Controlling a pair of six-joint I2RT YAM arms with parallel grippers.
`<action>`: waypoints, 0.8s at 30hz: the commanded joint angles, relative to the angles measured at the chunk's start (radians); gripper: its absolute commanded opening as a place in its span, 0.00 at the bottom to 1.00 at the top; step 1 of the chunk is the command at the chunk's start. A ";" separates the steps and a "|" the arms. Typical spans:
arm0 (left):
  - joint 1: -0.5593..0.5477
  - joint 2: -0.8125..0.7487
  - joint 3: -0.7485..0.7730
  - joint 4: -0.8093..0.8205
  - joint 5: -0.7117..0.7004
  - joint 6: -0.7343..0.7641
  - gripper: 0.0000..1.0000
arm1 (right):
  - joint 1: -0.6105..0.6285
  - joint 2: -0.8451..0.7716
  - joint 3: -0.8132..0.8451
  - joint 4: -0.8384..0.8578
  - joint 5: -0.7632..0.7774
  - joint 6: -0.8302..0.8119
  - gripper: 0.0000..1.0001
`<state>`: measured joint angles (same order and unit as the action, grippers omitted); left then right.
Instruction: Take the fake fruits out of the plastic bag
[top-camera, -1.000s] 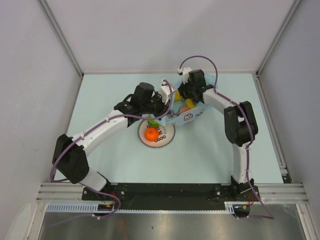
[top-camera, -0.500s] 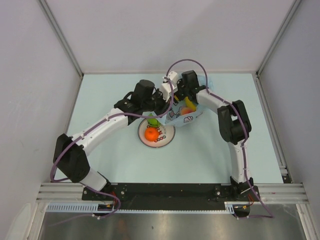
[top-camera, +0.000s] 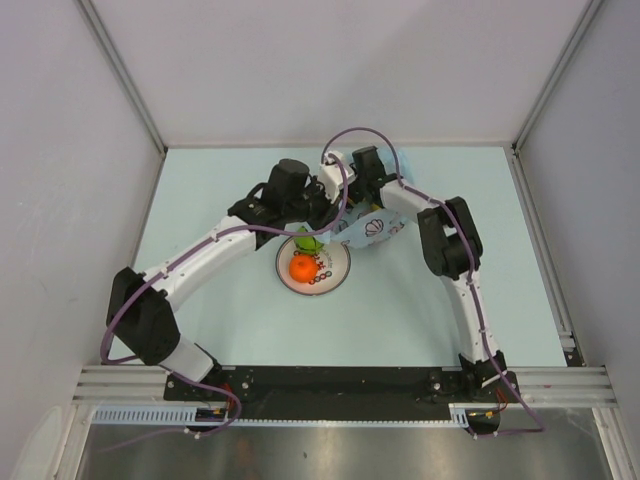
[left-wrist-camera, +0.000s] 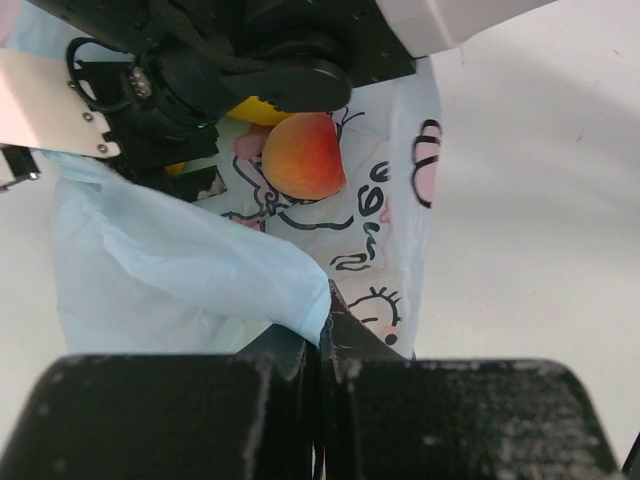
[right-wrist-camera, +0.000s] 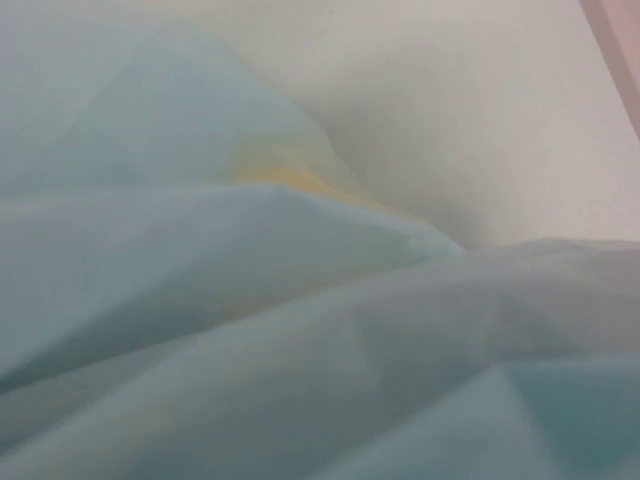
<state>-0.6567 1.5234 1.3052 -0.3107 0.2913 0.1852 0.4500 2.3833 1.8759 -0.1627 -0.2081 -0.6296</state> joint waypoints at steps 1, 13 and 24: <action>-0.008 0.004 0.025 0.030 0.011 0.007 0.00 | -0.008 -0.134 -0.127 0.058 0.069 -0.025 0.85; -0.006 0.087 0.103 0.068 0.009 -0.018 0.00 | -0.083 -0.559 -0.434 -0.110 -0.170 0.176 0.81; -0.006 0.123 0.106 0.087 -0.003 -0.041 0.00 | -0.241 -0.703 -0.491 -0.247 -0.459 0.432 0.68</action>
<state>-0.6582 1.6394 1.3750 -0.2623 0.2913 0.1665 0.2371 1.8076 1.3827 -0.3946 -0.5190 -0.3267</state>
